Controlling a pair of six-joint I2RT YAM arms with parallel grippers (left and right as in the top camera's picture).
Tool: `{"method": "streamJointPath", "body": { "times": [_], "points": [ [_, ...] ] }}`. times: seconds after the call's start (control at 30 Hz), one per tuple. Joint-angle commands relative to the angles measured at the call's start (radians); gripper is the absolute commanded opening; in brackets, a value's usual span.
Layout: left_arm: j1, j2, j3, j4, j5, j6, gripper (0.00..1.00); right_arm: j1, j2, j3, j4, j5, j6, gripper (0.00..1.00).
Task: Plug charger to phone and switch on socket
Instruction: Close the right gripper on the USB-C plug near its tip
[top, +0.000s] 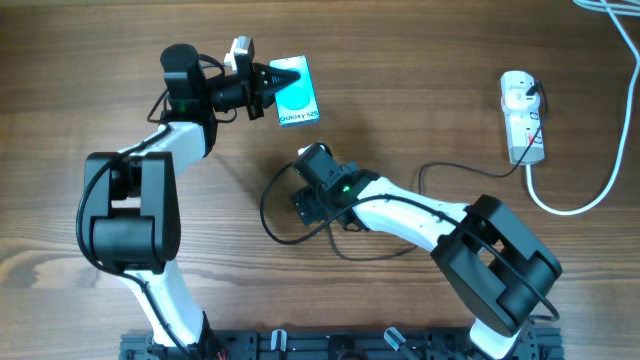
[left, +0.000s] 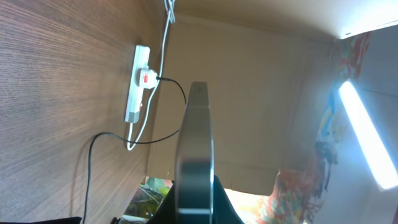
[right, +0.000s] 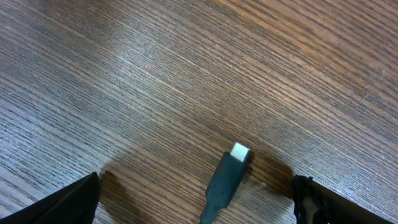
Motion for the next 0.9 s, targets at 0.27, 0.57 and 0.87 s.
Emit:
{"method": "streamJointPath", "body": {
  "times": [0.27,0.57,0.87],
  "points": [
    [0.002,0.011,0.022,0.01,0.031,0.021,0.04,0.004,0.093,0.0,-0.014,-0.041,0.031,0.61],
    [0.002,0.011,0.021,0.01,0.031,0.021,0.04,0.004,0.108,0.0,-0.097,0.005,0.109,0.54],
    [0.002,0.011,0.021,0.01,0.031,0.02,0.04,0.004,0.108,0.0,-0.147,0.002,0.127,0.47]
  ]
}}
